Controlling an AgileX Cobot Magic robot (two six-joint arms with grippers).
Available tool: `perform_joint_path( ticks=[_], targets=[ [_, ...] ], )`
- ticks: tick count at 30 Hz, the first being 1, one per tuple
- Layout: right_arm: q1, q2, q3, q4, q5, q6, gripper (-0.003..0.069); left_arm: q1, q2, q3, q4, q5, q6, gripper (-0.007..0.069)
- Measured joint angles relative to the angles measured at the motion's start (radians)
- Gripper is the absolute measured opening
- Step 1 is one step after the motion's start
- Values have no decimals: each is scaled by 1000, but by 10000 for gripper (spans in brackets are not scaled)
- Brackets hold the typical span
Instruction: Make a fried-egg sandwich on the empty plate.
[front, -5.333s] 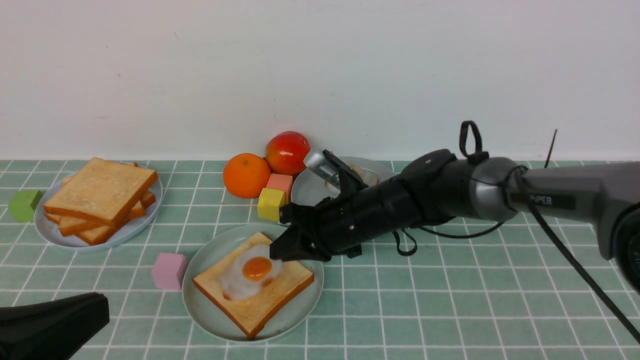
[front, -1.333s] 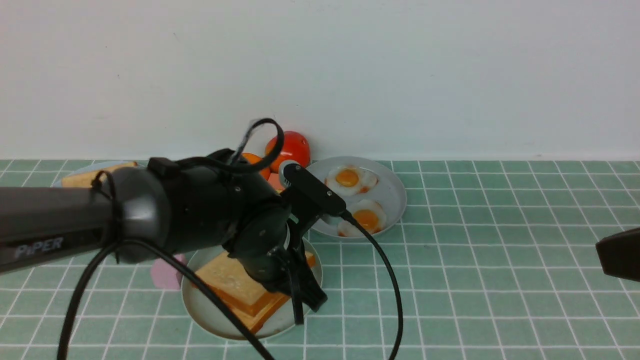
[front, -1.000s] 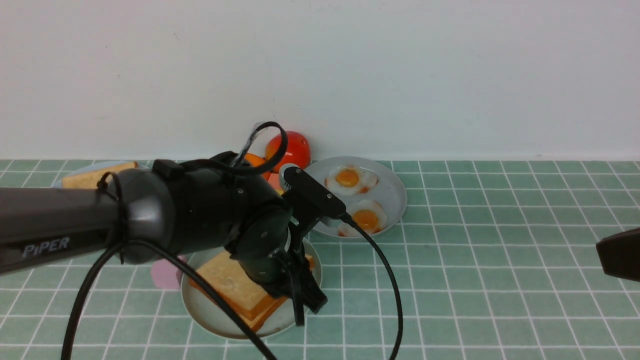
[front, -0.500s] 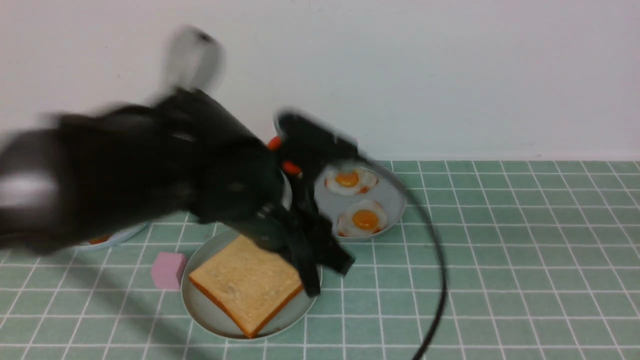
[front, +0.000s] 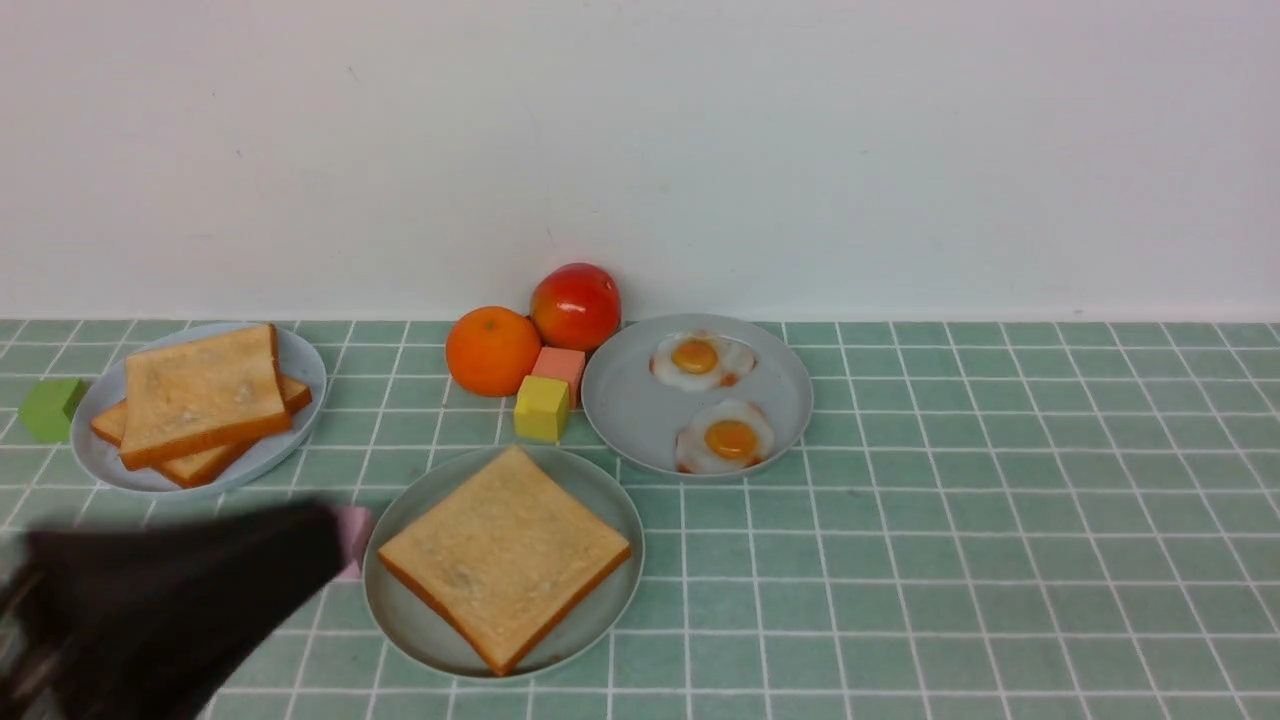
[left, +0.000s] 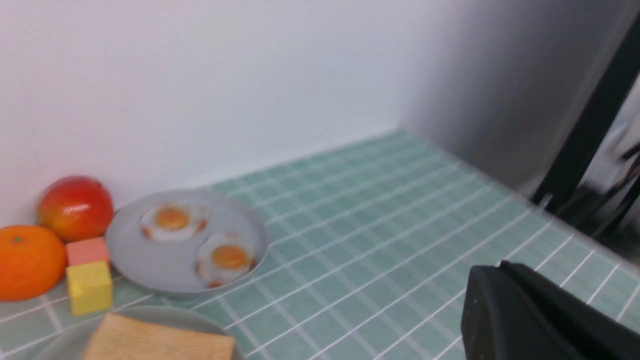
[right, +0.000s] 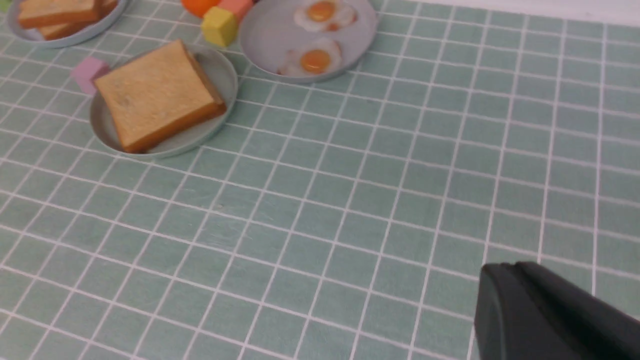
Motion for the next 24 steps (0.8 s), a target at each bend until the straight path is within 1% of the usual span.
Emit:
perform_joint_path(
  ticks=[1,3,6,9,13,17,20,24],
  targets=[
    [0,-27,28,-4,-3,18,31,0,-71,73,0,-31,-17,-13],
    [0,-61,77,-10,-29,53,18,0,-170,153,0,-58,-29,-13],
    [0,-80,150,-10,-132,98,-1,0,-259,220,0,-70,-34,-13],
    [0,-80,238,-21,-294,135,-1,0,-298,263,0,-71,-35,-13],
    [0,-80,361,-27,-596,175,-1,0,-301,287,0,-31,-35,-13],
    [0,-80,463,-30,-789,178,1,0,-301,291,0,32,-35,-13],
    [0,-80,519,-33,-865,178,1,0,-301,291,0,67,-35,-13],
    [0,-80,576,-35,-887,179,3,0,-301,291,0,99,-36,-13]
  ],
)
